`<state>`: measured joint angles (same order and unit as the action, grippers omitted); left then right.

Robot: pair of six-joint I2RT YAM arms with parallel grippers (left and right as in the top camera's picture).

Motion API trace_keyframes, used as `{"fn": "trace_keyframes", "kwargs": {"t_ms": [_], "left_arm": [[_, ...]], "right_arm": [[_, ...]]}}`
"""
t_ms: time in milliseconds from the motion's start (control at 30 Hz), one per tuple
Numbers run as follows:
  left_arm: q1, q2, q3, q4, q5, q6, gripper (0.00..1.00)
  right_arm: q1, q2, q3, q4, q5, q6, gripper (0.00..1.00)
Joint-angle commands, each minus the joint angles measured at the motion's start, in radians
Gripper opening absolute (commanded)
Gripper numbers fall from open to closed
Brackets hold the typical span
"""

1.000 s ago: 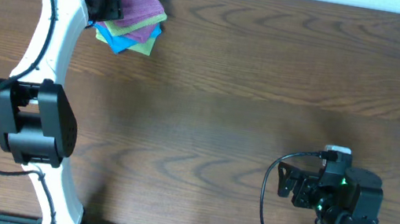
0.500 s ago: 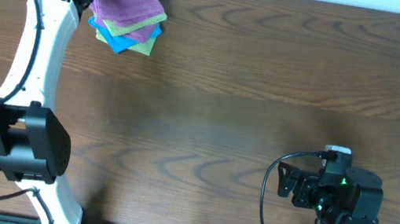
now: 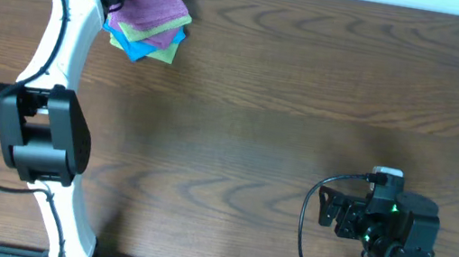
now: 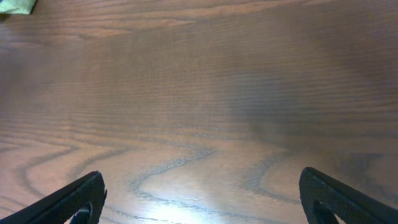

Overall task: Fold the cloth
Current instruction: 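Adjust the purple cloth on the stack and open the left gripper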

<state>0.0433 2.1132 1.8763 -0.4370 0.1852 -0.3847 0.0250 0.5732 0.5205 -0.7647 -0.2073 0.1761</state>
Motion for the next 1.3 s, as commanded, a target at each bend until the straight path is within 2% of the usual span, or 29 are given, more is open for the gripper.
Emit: {"fn": "trace_keyframes", "kwargs": {"t_ms": [0, 533, 1167, 1233, 1267], "left_arm": [[0.001, 0.029, 0.018, 0.009, 0.029, -0.023, 0.06], [0.001, 0.165, 0.018, 0.002, -0.008, -0.023, 0.05], [0.001, 0.17, 0.018, -0.034, -0.061, 0.004, 0.06], [0.001, 0.165, 0.018, -0.034, -0.051, 0.011, 0.08], [0.001, 0.161, 0.019, -0.034, -0.043, 0.02, 0.13]], "right_arm": [[-0.007, -0.005, -0.005, 0.001, 0.009, 0.01, 0.99], [-0.007, -0.005, -0.005, 0.001, 0.009, 0.01, 0.99], [-0.007, -0.005, -0.005, 0.001, 0.009, 0.01, 0.99], [-0.007, -0.005, -0.005, 0.001, 0.009, 0.01, 0.99], [-0.007, -0.005, -0.005, 0.001, 0.009, 0.01, 0.99]]}}
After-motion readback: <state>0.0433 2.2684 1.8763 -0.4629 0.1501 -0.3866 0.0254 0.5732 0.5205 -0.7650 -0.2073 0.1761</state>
